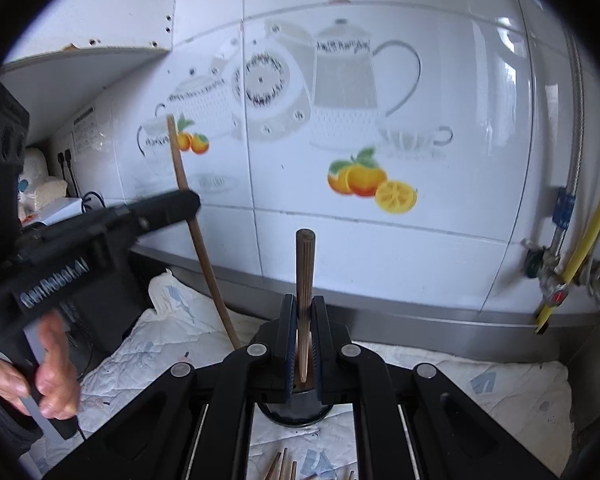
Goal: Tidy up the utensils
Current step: 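Lower the chopstick into the black cup and open the left tool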
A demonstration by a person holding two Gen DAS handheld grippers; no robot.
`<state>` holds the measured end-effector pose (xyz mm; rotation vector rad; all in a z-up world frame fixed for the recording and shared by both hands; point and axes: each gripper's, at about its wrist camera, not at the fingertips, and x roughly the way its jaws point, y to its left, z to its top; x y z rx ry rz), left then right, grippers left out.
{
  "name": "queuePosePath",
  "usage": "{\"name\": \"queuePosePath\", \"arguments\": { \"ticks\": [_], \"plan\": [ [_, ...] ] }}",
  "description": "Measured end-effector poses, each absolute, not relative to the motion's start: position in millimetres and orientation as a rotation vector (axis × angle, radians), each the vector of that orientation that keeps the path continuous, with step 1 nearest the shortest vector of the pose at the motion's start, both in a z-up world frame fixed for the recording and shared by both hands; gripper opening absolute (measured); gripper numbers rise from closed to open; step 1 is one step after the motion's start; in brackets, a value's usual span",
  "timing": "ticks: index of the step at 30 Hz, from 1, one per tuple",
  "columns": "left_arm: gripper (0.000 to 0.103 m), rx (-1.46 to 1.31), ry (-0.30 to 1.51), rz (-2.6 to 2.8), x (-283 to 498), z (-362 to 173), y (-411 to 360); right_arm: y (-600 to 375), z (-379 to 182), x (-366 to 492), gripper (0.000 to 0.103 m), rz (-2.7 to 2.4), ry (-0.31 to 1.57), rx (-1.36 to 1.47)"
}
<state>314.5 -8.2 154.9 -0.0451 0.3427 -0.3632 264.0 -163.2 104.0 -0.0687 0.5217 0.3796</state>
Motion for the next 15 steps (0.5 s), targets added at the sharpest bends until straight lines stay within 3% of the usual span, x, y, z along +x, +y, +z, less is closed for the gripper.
{"name": "queuePosePath", "arguments": {
  "ticks": [15],
  "plan": [
    [0.006,-0.024,0.366,-0.336,336,142,-17,-167,76,279,0.009,0.351,0.603,-0.074]
  ]
}}
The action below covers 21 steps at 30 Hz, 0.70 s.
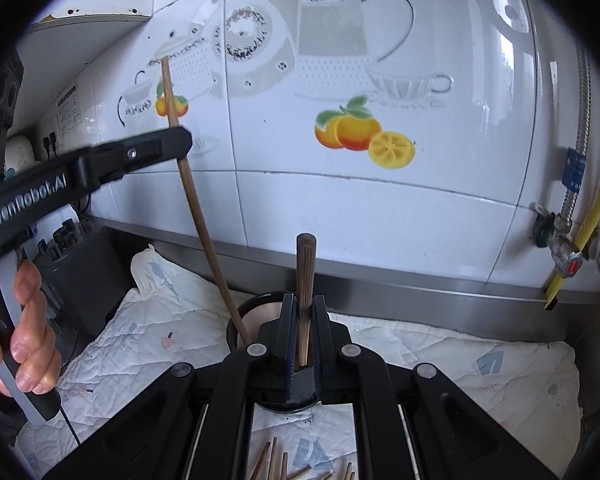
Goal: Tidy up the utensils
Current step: 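Lower the chopstick into the black cup and open the left tool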
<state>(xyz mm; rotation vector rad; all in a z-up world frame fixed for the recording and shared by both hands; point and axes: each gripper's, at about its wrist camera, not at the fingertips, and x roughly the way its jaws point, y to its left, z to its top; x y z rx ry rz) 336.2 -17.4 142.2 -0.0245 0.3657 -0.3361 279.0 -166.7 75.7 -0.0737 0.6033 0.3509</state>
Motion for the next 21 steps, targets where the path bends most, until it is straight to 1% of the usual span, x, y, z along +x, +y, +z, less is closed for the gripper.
{"name": "queuePosePath", "arguments": {
  "ticks": [6,9,10,11,13,21],
  "plan": [
    [0.007,-0.031,0.437,-0.323,344,125,-14,-168,74,277,0.009,0.356,0.618,-0.075],
    [0.008,-0.035,0.465,-0.324,345,122,-11,-168,78,275,0.014,0.348,0.614,-0.083],
    [0.008,-0.033,0.47,-0.322,344,121,-11,-168,79,274,0.022,0.348,0.613,-0.083],
    [0.008,-0.028,0.471,-0.319,343,121,-11,-169,81,273,0.032,0.346,0.61,-0.082],
    [0.008,-0.023,0.472,-0.318,339,122,-10,-170,84,268,0.038,0.344,0.598,-0.086],
    [0.009,-0.011,0.473,-0.305,307,134,1,-172,101,242,0.038,0.325,0.573,-0.13]
  ]
}}
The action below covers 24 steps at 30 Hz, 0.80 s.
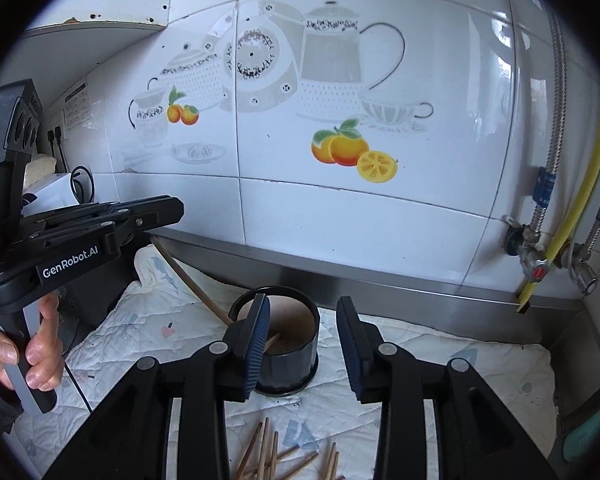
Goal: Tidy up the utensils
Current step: 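Lower the chopstick into the black cup and open the left tool, then move the left tool back to the chopsticks and grasp another one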
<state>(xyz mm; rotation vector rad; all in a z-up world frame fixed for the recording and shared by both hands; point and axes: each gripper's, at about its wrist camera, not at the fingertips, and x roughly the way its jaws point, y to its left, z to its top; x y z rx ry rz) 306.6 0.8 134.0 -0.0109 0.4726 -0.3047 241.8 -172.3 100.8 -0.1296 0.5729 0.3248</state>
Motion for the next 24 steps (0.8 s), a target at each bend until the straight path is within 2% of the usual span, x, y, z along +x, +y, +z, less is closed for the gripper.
{"name": "queuePosePath", "arguments": {
  "ticks": [9,10,13,18,24],
  "plan": [
    [0.011,-0.001,0.497,-0.27,235,146,34,-185,111,183,0.038,0.33,0.571,-0.15],
    [0.016,-0.001,0.504,-0.264,226,146,38,-186,110,175,0.038,0.333,0.574,-0.152],
    [0.047,-0.001,0.511,-0.238,199,144,47,-190,104,153,0.038,0.344,0.587,-0.146],
    [0.048,0.014,0.529,-0.252,148,131,48,-200,81,117,0.038,0.357,0.618,-0.111],
    [0.048,0.061,0.594,-0.272,100,88,29,-217,46,84,0.038,0.337,0.67,-0.068]
  ]
}}
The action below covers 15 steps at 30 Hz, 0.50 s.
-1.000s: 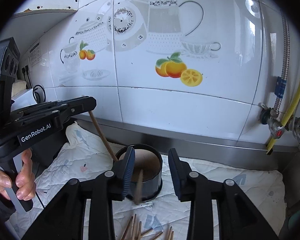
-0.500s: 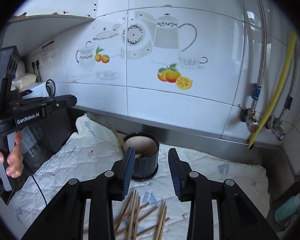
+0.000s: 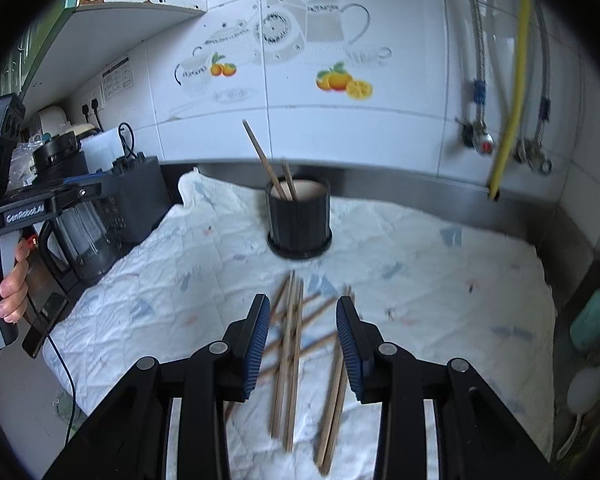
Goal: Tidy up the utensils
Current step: 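Move the left tool back to the chopsticks and grasp another one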
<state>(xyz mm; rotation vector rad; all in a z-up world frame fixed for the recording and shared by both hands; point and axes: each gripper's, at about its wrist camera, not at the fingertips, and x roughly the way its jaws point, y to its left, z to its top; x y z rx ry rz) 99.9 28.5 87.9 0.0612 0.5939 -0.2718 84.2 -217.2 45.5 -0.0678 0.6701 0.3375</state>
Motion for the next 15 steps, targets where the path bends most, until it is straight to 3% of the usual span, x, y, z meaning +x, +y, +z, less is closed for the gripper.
{"name": "queuePosePath", "arguments": {
  "ticks": [15],
  "plan": [
    [0.048,-0.018,0.775,-0.397,52,-24,-39,-250,-18,36,0.038,0.269,0.742,0.005]
  ]
}}
